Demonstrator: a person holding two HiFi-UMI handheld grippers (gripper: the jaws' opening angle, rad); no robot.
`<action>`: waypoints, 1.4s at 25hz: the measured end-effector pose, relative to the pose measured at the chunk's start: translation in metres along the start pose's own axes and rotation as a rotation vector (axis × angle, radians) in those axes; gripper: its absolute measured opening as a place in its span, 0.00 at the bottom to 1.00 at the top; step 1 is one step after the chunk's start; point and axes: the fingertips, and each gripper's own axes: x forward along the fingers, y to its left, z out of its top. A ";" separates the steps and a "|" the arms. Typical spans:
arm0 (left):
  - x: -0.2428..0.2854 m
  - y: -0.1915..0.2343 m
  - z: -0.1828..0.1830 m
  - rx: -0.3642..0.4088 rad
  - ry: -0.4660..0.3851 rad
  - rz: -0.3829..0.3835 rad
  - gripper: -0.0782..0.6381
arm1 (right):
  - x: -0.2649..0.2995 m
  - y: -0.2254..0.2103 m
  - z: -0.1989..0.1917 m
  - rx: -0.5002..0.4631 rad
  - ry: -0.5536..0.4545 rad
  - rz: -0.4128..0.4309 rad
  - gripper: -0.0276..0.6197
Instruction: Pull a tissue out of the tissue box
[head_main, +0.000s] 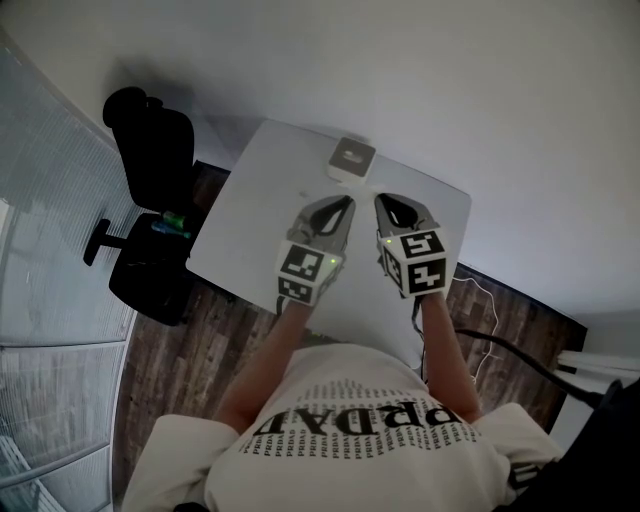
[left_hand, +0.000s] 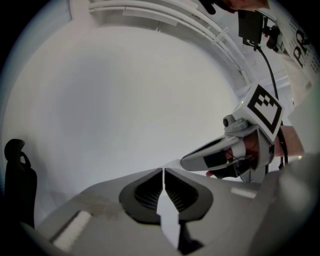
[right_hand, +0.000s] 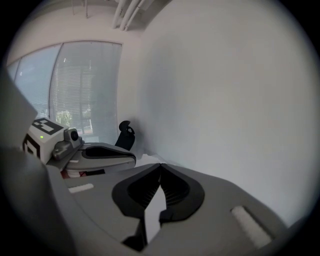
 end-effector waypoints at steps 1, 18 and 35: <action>0.000 -0.001 0.001 0.002 -0.002 -0.003 0.12 | -0.001 0.000 0.001 0.000 -0.001 -0.002 0.06; -0.008 0.002 -0.001 -0.037 0.000 0.008 0.12 | 0.001 0.002 0.004 -0.011 0.015 0.011 0.06; 0.001 0.000 0.002 -0.016 0.014 -0.017 0.12 | 0.003 -0.003 0.007 -0.025 0.025 0.021 0.06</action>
